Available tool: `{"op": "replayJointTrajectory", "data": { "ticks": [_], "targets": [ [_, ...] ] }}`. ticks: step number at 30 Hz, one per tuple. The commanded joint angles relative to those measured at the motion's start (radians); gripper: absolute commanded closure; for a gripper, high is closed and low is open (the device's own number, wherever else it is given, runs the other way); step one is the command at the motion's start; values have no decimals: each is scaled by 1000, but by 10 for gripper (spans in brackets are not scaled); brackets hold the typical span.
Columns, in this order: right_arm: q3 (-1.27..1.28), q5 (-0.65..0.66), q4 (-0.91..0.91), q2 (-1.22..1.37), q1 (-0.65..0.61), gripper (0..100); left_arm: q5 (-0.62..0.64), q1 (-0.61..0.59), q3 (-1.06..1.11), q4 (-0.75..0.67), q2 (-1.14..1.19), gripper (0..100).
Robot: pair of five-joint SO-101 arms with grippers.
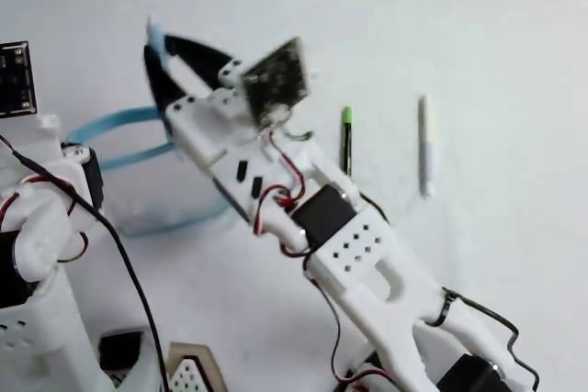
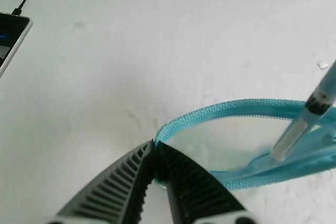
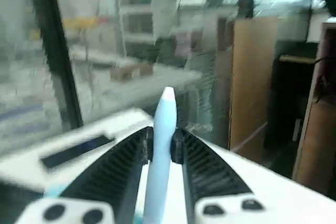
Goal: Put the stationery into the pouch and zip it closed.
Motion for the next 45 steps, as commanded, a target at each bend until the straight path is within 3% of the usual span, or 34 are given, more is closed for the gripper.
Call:
{"op": "replayJointTrajectory", "data": {
  "ticks": [1, 8, 16, 23, 28, 35, 40, 45],
  "targets": [
    [-17, 71, 79, -1, -50, 977, -6, 15, 49, 40, 79, 977],
    [-17, 74, 120, -4, -67, 971, -6, 15, 48, 40, 77, 977],
    [-17, 74, 236, -74, -68, 763, -6, 15, 46, 37, 81, 977],
    [-37, 74, 234, -108, -54, 755, -6, 16, 48, 35, 81, 977],
    [-132, 74, 302, -99, 176, 755, -6, 16, 46, 38, 81, 977],
    [-293, 117, 751, 104, 564, 755, -6, 15, 48, 40, 76, 977],
    [-427, 129, 1026, 378, 645, 755, -6, 16, 48, 37, 81, 977],
    [-597, 123, 1142, 693, 642, 755, -6, 19, 48, 37, 81, 977]
  ]
}}
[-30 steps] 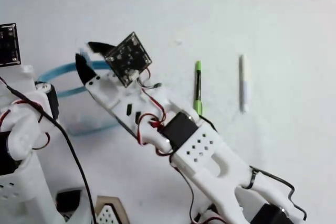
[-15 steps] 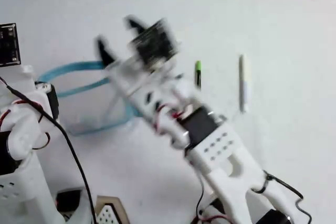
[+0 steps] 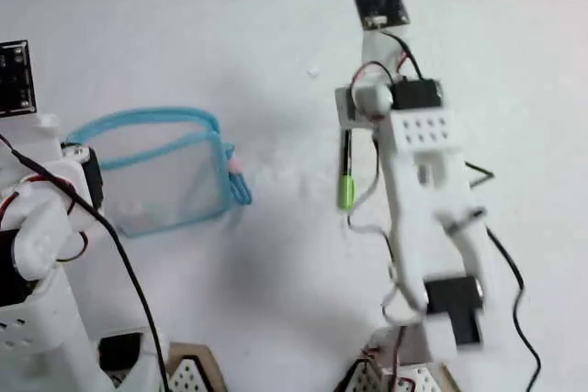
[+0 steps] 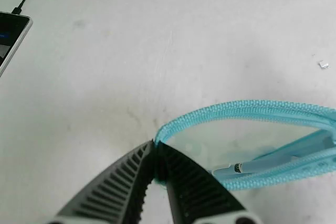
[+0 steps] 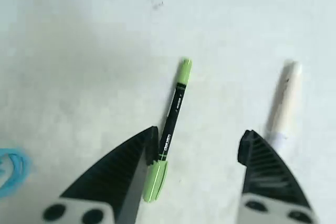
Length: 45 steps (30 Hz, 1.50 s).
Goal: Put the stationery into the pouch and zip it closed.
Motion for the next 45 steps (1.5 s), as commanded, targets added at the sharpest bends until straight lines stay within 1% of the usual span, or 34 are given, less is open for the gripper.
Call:
{"op": "replayJointTrajectory", "data": {
  "ticks": [1, 2, 5, 8, 10, 14, 19, 22, 24, 25, 27, 30, 31, 33, 34, 35, 37, 40, 43, 45],
  "targets": [
    [-149, 3, 79, 206, 7, 755, -6, 19, 48, 38, 70, 977],
    [-192, 0, 87, 268, 8, 755, -6, 19, 48, 38, 70, 977],
    [-347, -74, 93, 444, 35, 754, -6, 21, 48, 38, 70, 977],
    [-523, -95, 145, 615, 41, 754, -6, 22, 48, 35, 70, 977],
    [-649, -98, 185, 716, 28, 754, -6, 22, 48, 32, 71, 977],
    [-919, -163, 255, 894, 5, 754, -6, 22, 48, 32, 71, 977],
    [-1215, -166, 352, 1064, -36, 754, -6, 19, 48, 32, 71, 977],
    [-1320, -164, 358, 1155, -45, 755, -6, 19, 48, 32, 71, 977],
    [-1344, -160, 371, 1208, -44, 756, -6, 19, 48, 32, 71, 977],
    [-1344, -158, 386, 1231, -42, 767, -6, 19, 48, 32, 71, 977],
    [-1352, -158, 404, 1268, -35, 830, -6, 19, 48, 34, 71, 977],
    [-1353, -158, 410, 1282, -15, 980, -6, 21, 48, 34, 71, 977],
    [-1353, -158, 414, 1280, -10, 985, -6, 21, 48, 34, 71, 977],
    [-1359, -163, 433, 1259, -5, 958, -6, 21, 48, 34, 71, 977],
    [-1376, -164, 452, 1239, -7, 974, -6, 21, 48, 35, 71, 977],
    [-1402, -166, 475, 1216, -8, 987, -6, 19, 48, 35, 70, 977],
    [-1484, -167, 527, 1158, -12, 981, -6, 18, 46, 37, 70, 977],
    [-1576, -167, 532, 1044, -12, 982, -6, 18, 46, 38, 65, 977],
    [-1574, -167, 532, 898, -27, 982, -6, 18, 46, 38, 65, 977],
    [-1528, -167, 532, 796, -53, 982, -6, 18, 44, 38, 65, 977]
  ]
}}
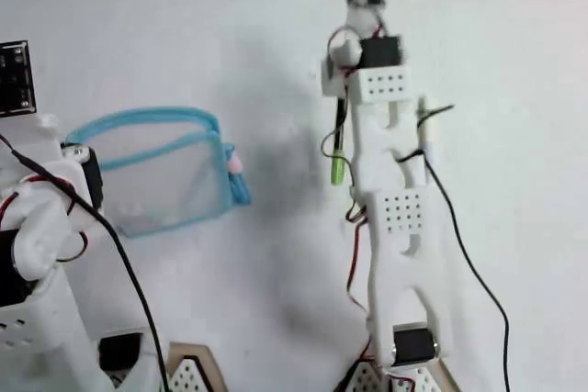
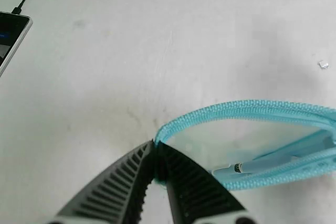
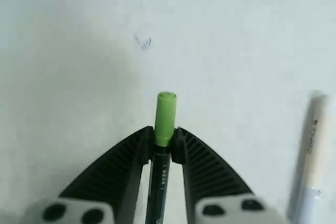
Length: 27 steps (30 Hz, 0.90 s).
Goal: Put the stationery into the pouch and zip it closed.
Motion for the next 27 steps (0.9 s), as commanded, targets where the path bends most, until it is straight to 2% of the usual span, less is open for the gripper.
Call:
{"op": "replayJointTrajectory", "data": {
  "ticks": [1, 5, 9, 19, 23, 27],
  "targets": [
    [38, -12, 24, -252, -53, 982, -6, 16, 43, 38, 65, 977],
    [270, -103, 24, -524, -137, 982, -6, 16, 44, 38, 65, 977],
    [618, -149, 22, -802, -232, 982, -6, 16, 43, 40, 65, 977],
    [1396, -150, 10, -1354, -314, 981, -6, 16, 44, 40, 65, 977],
    [1689, -150, -133, -1521, -309, 981, -6, 16, 44, 40, 65, 977],
    [1939, -158, -432, -1673, -306, 981, -6, 16, 44, 40, 65, 977]
  ]
}}
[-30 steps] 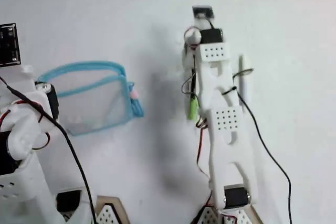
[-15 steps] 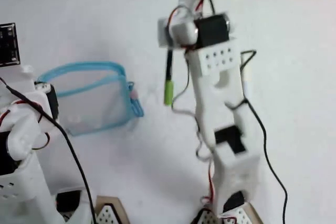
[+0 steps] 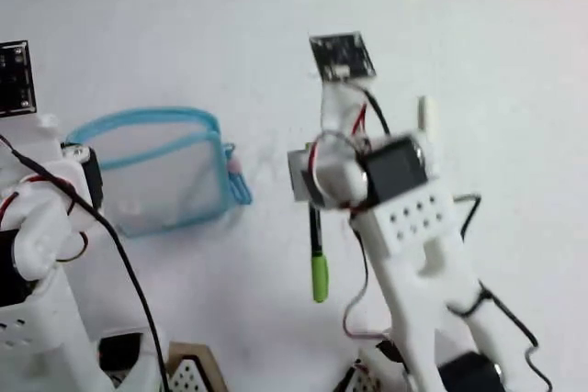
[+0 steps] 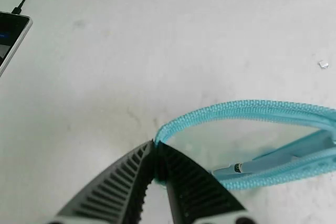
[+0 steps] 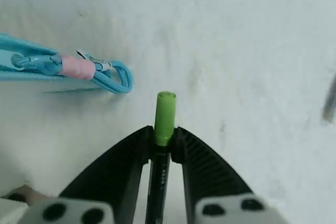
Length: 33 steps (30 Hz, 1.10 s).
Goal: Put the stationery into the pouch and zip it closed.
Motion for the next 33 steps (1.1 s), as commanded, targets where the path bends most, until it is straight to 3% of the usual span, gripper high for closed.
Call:
{"op": "replayJointTrajectory", "data": {
  "ticks": [1, 9, 15, 25, 33],
  "targets": [
    [201, -9, -278, -154, -4, 981, -6, 16, 44, 40, 65, 977],
    [410, -9, -928, -426, -10, 981, -6, 16, 44, 40, 64, 977],
    [404, -5, -1319, -498, -125, 981, -6, 16, 44, 40, 64, 977],
    [229, -3, -1363, -259, -199, 981, -6, 16, 43, 40, 65, 977],
    [279, 0, -1357, -176, -282, 981, -6, 16, 41, 37, 68, 977]
  ]
}}
